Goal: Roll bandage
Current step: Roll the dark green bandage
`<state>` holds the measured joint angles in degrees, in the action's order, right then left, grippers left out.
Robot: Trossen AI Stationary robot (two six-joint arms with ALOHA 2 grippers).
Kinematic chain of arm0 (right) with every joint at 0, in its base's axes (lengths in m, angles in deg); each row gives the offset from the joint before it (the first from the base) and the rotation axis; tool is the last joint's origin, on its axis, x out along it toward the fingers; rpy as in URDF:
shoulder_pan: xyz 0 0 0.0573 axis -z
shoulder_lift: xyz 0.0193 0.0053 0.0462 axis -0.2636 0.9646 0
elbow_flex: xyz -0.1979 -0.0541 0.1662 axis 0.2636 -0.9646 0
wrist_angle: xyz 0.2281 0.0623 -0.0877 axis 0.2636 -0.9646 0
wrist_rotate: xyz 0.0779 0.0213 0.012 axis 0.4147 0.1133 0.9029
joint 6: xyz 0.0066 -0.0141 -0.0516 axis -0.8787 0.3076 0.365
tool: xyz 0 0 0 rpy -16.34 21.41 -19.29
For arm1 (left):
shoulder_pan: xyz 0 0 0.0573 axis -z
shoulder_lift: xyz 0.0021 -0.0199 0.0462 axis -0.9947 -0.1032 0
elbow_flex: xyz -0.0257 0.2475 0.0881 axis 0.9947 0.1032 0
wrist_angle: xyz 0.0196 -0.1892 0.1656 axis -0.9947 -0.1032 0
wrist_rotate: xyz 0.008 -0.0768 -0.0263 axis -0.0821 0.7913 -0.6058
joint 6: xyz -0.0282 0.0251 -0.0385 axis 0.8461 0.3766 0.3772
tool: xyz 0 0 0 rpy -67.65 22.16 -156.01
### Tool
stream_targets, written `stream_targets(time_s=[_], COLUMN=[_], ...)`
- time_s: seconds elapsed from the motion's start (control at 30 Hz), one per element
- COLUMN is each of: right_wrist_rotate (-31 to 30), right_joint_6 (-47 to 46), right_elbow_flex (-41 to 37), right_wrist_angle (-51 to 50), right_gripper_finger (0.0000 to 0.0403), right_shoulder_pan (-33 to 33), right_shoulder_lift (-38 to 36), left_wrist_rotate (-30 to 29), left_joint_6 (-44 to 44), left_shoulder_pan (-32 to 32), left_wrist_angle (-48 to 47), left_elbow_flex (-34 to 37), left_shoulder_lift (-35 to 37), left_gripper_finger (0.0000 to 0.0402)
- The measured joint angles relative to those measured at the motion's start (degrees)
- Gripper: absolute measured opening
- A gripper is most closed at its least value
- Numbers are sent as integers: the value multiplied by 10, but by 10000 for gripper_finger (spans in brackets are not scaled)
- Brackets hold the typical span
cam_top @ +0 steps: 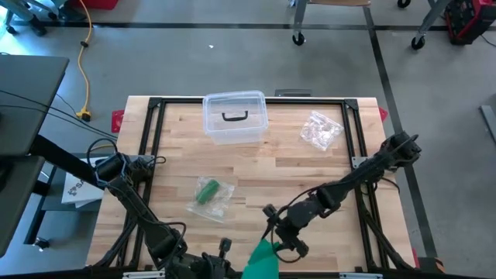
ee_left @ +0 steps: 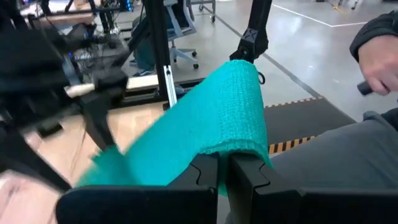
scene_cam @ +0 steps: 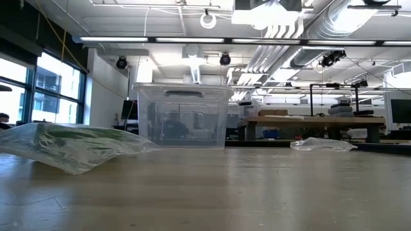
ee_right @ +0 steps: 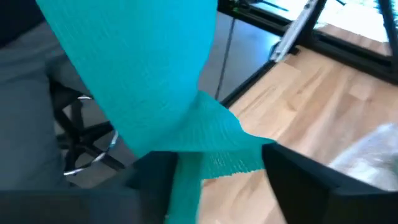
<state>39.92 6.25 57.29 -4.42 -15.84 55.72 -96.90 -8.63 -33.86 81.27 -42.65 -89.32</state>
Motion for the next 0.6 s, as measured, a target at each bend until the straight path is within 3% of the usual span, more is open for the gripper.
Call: stream_targets(time_s=[0.17, 0.23, 0.37, 0.6], right_wrist_rotate=[-8, -11, -80, -84], right_joint_6=[11, 5, -63, -250], right_elbow_flex=[0, 1, 0, 0], right_wrist_angle=[-49, -66, -80, -67], right_gripper_finger=[54, 15, 58, 224], right_shoulder_pan=[-17, -22, -32, -11], right_shoulder_lift=[-50, -62, -66, -67], left_wrist_rotate=[0, 0, 0, 19], left_joint_6=[19, 20, 24, 40], left_shoulder_pan=[-4, -7, -11, -16], left_wrist_angle=[-6, -6, -6, -11], left_elbow_flex=[0, 0, 0, 0], left_shoulder_lift=[0, 0, 0, 0], left_gripper_finger=[5, 5, 6, 6])
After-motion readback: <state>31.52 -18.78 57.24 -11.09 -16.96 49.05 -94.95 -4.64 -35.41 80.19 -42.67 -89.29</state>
